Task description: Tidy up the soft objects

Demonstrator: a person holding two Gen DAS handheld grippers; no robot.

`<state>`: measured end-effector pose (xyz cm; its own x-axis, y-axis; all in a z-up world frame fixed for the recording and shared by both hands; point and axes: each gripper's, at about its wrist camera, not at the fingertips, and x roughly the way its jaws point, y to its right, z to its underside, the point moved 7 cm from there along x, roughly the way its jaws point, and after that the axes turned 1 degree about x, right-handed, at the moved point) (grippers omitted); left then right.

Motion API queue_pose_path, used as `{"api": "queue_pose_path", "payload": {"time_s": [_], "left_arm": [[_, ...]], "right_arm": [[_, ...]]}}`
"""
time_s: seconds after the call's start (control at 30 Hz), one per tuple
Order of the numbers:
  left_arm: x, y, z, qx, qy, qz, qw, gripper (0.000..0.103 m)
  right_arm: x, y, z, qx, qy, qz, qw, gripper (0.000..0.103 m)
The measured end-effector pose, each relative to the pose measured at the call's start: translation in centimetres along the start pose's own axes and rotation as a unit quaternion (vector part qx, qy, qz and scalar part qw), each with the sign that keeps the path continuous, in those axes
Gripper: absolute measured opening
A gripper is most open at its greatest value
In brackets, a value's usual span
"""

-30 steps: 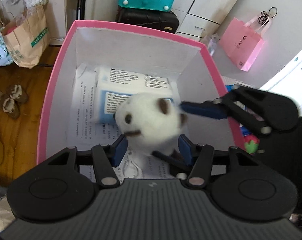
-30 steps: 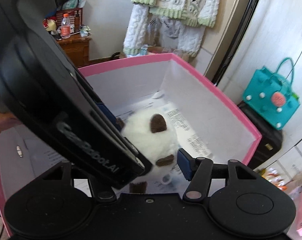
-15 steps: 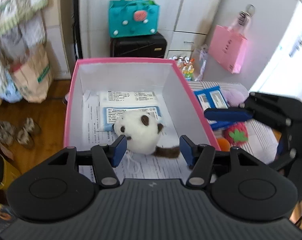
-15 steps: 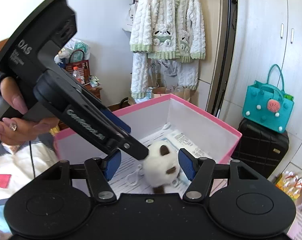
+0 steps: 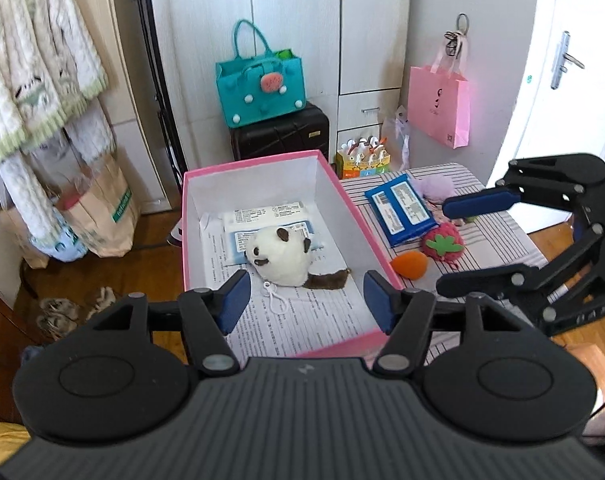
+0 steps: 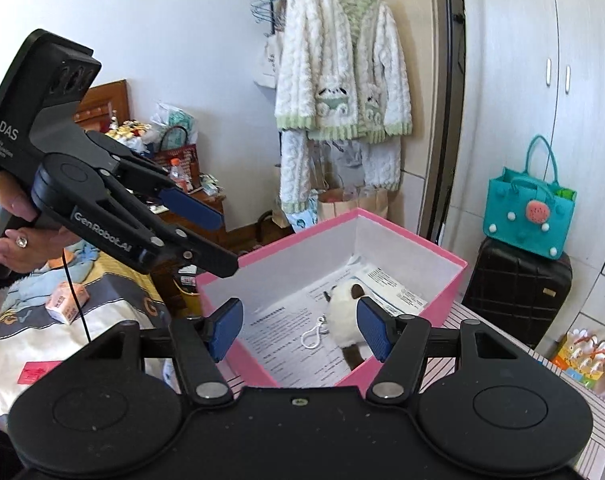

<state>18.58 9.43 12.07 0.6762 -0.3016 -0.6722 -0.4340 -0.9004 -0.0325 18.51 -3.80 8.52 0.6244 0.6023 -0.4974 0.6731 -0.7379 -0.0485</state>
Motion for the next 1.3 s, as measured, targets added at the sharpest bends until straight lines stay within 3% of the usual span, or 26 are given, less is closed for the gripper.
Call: {"api": "queue_pose_path", "payload": {"time_s": [0.23, 0.5, 0.6, 0.93, 1.3], "left_arm": [[-2.4, 3.5, 2.1, 0.033, 0.011, 0.005, 0.9994, 0.063], [-1.7, 7.2, 3.6, 0.040, 0.004, 0.041, 0.9983, 0.064], [-0.5, 9.3, 4.0, 0.066, 0.007, 0.047, 0.9967, 0.065], [4.5, 15.5, 4.3, 0.087, 0.028, 0.084, 0.9923, 0.064], [9.0, 18.1, 3.9, 0.038, 0.075, 0.058, 0.9948, 0.058]], "right_arm": [[-3.3, -1.6, 0.7, -0.018, 0.006, 0.005, 1.000, 0.068], [-6.1, -1.3, 3.0, -0.014, 0.001, 0.021, 1.000, 0.070], [-7.0, -0.6, 4.2, -0.008, -0.002, 0.032, 0.999, 0.071], [-9.2, 5.1, 9.3, 0.032, -0.010, 0.107, 0.994, 0.070], [-10.0, 10.5, 13.2, 0.065, 0.004, 0.162, 0.985, 0.071]]}}
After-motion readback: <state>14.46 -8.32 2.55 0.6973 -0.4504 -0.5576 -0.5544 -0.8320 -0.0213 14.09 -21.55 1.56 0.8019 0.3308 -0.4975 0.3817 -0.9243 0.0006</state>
